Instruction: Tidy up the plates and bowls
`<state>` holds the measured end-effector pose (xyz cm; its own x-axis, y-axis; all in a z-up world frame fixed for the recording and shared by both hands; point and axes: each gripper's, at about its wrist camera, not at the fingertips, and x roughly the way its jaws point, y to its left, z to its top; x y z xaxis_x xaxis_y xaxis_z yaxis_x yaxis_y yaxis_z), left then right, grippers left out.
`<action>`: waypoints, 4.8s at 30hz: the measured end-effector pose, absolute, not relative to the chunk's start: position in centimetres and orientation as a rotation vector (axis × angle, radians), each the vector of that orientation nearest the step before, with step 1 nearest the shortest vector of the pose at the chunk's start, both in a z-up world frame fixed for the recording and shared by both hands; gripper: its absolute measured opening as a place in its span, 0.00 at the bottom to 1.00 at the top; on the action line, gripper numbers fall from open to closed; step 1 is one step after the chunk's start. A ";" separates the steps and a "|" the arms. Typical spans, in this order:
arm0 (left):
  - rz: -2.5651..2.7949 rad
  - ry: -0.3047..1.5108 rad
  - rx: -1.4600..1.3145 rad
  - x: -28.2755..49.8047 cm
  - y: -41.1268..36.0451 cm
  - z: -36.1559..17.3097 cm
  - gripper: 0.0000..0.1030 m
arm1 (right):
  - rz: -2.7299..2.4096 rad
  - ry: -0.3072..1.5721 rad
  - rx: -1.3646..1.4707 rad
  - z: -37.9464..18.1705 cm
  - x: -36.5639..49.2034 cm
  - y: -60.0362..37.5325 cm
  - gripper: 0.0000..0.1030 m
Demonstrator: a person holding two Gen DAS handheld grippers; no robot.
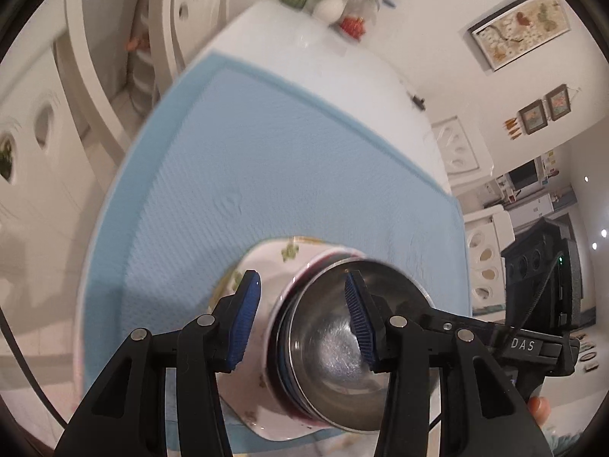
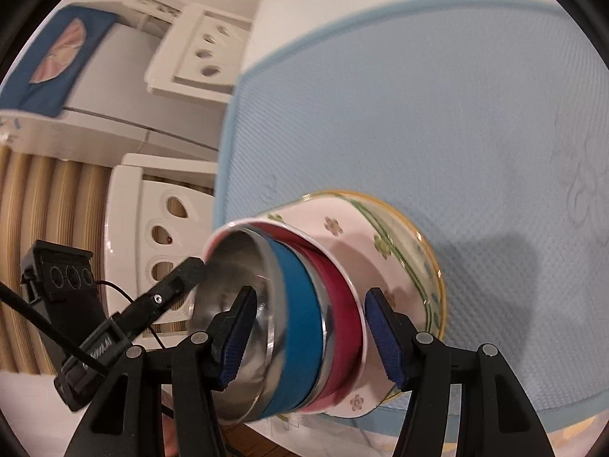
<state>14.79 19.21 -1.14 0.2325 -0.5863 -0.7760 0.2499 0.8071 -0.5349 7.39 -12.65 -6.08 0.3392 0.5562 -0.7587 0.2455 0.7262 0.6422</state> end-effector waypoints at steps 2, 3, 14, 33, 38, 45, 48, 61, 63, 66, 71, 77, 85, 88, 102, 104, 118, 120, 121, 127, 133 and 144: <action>-0.587 1.170 -0.329 14.8 19.9 0.0 0.41 | 0.229 1.209 0.747 -4.9 6.9 -12.8 0.56; -0.584 1.149 -0.331 14.9 20.2 0.7 0.43 | 0.228 1.198 0.726 -4.4 6.6 -12.8 0.56; -0.452 1.013 -0.434 15.1 25.2 3.9 0.43 | 0.209 1.138 0.487 -0.8 3.7 -9.1 0.56; -0.340 1.000 -0.174 -1.0 19.7 7.8 0.43 | 0.066 1.203 0.176 1.6 -5.3 -6.9 0.56; -0.343 0.997 -0.170 -5.1 17.9 8.6 0.43 | 0.055 1.167 0.170 3.3 -9.9 -7.9 0.56; -0.292 0.959 -0.118 -9.3 16.7 10.6 0.52 | 0.079 1.120 0.138 5.1 -13.6 -7.7 0.56; -0.279 0.945 -0.110 -9.9 16.6 11.3 0.59 | 0.093 1.109 0.136 5.6 -14.1 -7.2 0.56; -0.211 0.902 -0.021 -8.4 17.1 12.1 0.65 | 0.038 1.117 0.133 5.8 -12.7 -5.8 0.57; -0.199 0.888 -0.032 -7.9 17.4 11.9 0.65 | 0.030 1.119 0.127 5.7 -12.2 -5.4 0.57; -0.188 0.894 -0.071 -6.9 18.1 11.5 0.66 | 0.020 1.127 0.126 5.4 -11.3 -5.0 0.57; -0.128 0.919 -0.171 -5.1 20.6 10.2 0.67 | -0.001 1.142 0.121 4.6 -10.1 -4.6 0.57; -0.059 0.887 -0.124 -4.1 22.0 9.8 0.67 | -0.017 1.158 0.132 3.6 -8.6 -3.8 0.57; -0.046 0.863 0.032 -3.2 21.0 9.9 0.67 | -0.050 1.141 0.073 3.7 -7.6 -2.1 0.57; -0.021 0.852 0.080 -2.6 21.1 9.8 0.67 | -0.061 1.128 0.056 4.1 -7.2 -1.8 0.57; -0.059 0.848 0.168 -0.7 21.4 10.8 0.67 | -0.068 1.150 -0.017 5.1 -5.5 -1.0 0.57; -0.062 0.859 0.174 -0.7 21.3 10.7 0.67 | -0.062 1.158 -0.029 4.9 -5.4 -0.6 0.57; -0.104 0.872 0.216 -0.6 19.3 10.4 0.67 | -0.082 1.169 -0.032 4.9 -5.2 -1.1 0.57; -0.114 0.876 0.238 -0.6 18.8 10.2 0.67 | -0.082 1.175 -0.023 4.7 -5.2 -1.2 0.57; -0.118 0.878 0.246 -0.6 18.6 10.1 0.67 | -0.081 1.177 -0.021 4.7 -5.2 -1.3 0.57; -0.139 0.887 0.267 -0.1 17.9 10.2 0.67 | -0.083 1.168 -0.021 4.9 -5.2 -1.4 0.57; -0.155 0.899 0.257 0.3 17.6 10.1 0.67 | -0.085 1.169 -0.012 4.7 -5.1 -2.0 0.57; -0.205 0.961 0.260 1.1 16.7 9.0 0.67 | -0.082 1.185 0.006 4.3 -4.7 -2.1 0.57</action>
<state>1.13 16.74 9.03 0.5578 -0.0568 -0.8280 0.2855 0.9499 0.1272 -4.73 -2.06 4.28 0.3740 -0.0613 -0.9254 0.0674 0.9970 -0.0388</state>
